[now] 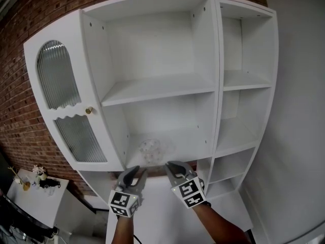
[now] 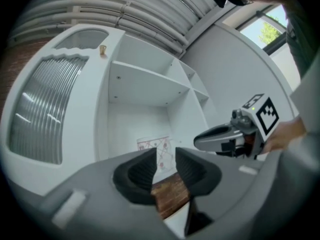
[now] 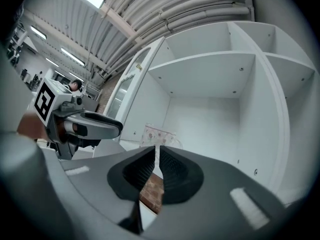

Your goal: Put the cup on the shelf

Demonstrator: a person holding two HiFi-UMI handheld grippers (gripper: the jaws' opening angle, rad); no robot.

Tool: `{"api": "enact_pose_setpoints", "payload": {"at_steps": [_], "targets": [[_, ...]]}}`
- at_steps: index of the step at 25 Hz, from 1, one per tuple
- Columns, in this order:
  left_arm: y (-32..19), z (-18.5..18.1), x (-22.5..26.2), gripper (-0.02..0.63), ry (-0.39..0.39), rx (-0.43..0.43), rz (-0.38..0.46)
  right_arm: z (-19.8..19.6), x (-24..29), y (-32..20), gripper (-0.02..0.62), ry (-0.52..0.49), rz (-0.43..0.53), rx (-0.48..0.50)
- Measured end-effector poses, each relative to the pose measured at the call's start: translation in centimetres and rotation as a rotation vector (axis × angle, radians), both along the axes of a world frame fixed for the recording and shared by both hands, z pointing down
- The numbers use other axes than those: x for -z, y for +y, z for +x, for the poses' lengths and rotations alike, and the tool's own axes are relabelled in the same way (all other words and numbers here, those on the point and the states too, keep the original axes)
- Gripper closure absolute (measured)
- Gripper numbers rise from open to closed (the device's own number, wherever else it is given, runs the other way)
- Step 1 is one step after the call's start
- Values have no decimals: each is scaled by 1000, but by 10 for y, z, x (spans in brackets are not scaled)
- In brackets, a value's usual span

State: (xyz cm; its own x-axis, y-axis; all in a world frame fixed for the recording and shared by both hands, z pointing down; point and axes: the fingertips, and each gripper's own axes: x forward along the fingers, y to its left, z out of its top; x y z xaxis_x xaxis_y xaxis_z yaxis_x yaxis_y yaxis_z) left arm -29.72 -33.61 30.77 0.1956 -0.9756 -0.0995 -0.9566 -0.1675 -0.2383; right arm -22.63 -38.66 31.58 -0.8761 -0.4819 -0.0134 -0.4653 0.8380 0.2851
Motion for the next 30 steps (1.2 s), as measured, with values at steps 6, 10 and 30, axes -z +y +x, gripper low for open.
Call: {"api": "enact_pose_setpoints", "payload": {"at_steps": [6, 10, 30], "targets": [[29, 7, 2, 572, -17, -1, 33, 10, 3, 26, 588, -20, 1, 24], [45, 11, 3, 603, -35, -2, 50, 15, 2, 44, 588, -19, 4, 41], [110, 23, -13, 604, -44, -29, 54, 29, -9, 109, 589, 14, 14, 78]]}}
